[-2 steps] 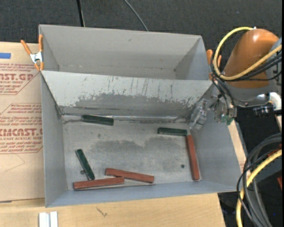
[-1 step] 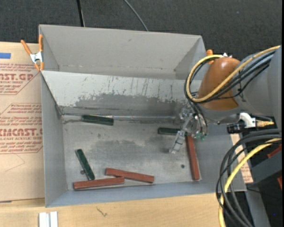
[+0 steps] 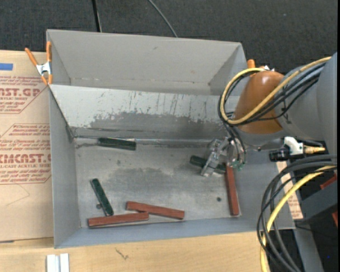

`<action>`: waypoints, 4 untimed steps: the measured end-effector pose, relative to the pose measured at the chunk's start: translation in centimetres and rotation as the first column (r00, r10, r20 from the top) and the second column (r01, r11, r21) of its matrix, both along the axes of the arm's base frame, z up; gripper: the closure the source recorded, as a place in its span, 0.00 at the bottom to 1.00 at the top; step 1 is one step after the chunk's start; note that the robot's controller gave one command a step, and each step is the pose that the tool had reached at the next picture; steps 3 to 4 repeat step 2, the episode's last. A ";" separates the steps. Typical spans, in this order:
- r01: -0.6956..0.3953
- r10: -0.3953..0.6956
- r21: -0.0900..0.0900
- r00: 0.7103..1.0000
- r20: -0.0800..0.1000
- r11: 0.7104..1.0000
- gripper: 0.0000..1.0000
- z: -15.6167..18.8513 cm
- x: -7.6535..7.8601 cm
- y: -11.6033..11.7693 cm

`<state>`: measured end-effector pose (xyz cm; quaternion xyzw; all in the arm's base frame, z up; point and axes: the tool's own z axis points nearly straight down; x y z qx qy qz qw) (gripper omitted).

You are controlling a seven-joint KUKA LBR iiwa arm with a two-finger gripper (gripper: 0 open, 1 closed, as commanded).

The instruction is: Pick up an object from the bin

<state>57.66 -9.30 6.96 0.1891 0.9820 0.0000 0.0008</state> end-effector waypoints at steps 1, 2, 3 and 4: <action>0.000 0.000 0.000 1.000 0.000 1.000 1.00 0.0 0.0 0.0; 0.046 -0.046 0.000 0.999 0.001 0.999 1.00 12.7 -1.8 -0.7; 0.046 -0.046 0.000 0.999 0.001 0.999 1.00 12.7 -1.8 -0.7; 0.046 -0.046 0.000 0.999 0.001 0.999 1.00 12.7 -1.8 -0.7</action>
Offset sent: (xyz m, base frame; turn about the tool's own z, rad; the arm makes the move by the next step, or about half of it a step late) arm -0.0186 -0.0076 0.1267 0.0479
